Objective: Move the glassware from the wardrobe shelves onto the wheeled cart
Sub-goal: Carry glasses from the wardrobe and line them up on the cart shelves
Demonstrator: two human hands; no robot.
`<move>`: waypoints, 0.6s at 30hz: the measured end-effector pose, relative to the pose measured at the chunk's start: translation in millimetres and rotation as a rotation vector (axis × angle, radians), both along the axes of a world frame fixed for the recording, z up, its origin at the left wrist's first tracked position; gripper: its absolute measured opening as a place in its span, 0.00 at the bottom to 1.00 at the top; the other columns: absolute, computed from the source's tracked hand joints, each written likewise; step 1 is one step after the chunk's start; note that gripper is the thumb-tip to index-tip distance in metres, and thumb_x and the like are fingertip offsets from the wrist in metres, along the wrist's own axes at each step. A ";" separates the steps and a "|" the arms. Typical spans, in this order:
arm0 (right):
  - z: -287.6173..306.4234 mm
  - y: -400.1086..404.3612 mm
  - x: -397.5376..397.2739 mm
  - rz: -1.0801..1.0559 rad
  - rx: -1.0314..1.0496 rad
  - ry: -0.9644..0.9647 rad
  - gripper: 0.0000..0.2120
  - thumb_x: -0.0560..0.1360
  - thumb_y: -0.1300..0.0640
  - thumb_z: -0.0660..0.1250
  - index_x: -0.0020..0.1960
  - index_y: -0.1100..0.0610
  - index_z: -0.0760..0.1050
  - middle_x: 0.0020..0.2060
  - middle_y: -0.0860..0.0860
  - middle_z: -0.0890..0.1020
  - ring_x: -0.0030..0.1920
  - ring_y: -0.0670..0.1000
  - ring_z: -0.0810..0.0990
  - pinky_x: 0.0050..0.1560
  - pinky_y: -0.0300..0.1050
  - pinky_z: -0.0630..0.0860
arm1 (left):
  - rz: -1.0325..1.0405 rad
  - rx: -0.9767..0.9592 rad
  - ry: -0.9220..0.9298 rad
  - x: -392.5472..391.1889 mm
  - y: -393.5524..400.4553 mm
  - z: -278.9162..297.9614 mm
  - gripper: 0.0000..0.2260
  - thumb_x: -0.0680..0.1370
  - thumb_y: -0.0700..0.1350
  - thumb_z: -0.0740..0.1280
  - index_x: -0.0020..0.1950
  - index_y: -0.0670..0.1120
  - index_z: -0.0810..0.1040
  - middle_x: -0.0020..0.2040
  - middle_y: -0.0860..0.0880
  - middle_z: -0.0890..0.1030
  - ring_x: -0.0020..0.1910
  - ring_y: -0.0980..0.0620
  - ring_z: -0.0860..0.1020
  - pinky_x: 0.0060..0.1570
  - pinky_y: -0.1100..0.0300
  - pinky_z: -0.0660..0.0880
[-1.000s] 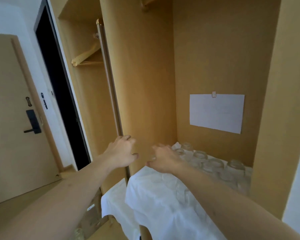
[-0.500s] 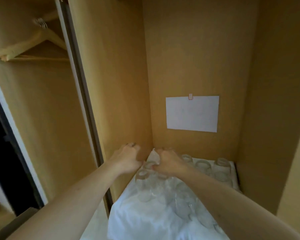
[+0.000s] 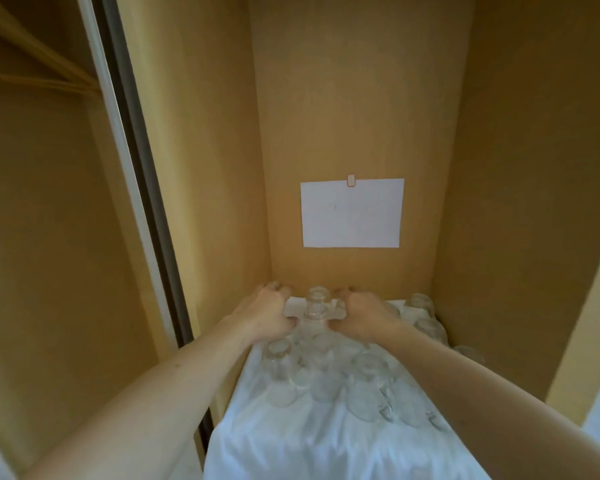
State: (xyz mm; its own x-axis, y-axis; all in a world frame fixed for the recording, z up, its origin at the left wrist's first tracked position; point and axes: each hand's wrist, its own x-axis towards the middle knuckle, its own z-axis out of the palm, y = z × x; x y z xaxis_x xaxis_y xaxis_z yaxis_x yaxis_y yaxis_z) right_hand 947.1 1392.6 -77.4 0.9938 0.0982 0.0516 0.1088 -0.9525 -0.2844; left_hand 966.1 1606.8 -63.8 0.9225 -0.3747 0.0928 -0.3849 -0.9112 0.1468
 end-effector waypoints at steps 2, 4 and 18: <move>-3.8 -6.3 4.9 -0.041 -0.002 0.011 0.29 0.73 0.38 0.67 0.71 0.47 0.70 0.65 0.53 0.77 0.66 0.59 0.75 0.61 0.53 0.76 | -0.017 -0.014 -0.010 14.5 -2.3 -6.5 0.23 0.76 0.57 0.68 0.68 0.46 0.74 0.65 0.43 0.74 0.67 0.40 0.73 0.62 0.50 0.73; -9.2 -12.1 12.1 -0.072 -0.012 0.020 0.29 0.73 0.39 0.67 0.72 0.46 0.70 0.66 0.52 0.76 0.66 0.58 0.74 0.61 0.52 0.76 | -0.029 -0.039 0.014 29.0 -5.2 -14.0 0.27 0.76 0.58 0.68 0.71 0.47 0.73 0.69 0.44 0.73 0.69 0.41 0.71 0.66 0.50 0.71; -43.3 -36.9 122.0 -0.135 -0.072 0.115 0.33 0.74 0.39 0.69 0.75 0.49 0.66 0.70 0.53 0.73 0.71 0.60 0.68 0.66 0.54 0.72 | -0.056 -0.200 0.169 150.3 -46.3 -50.8 0.21 0.76 0.56 0.70 0.68 0.52 0.76 0.68 0.48 0.74 0.71 0.44 0.70 0.68 0.50 0.71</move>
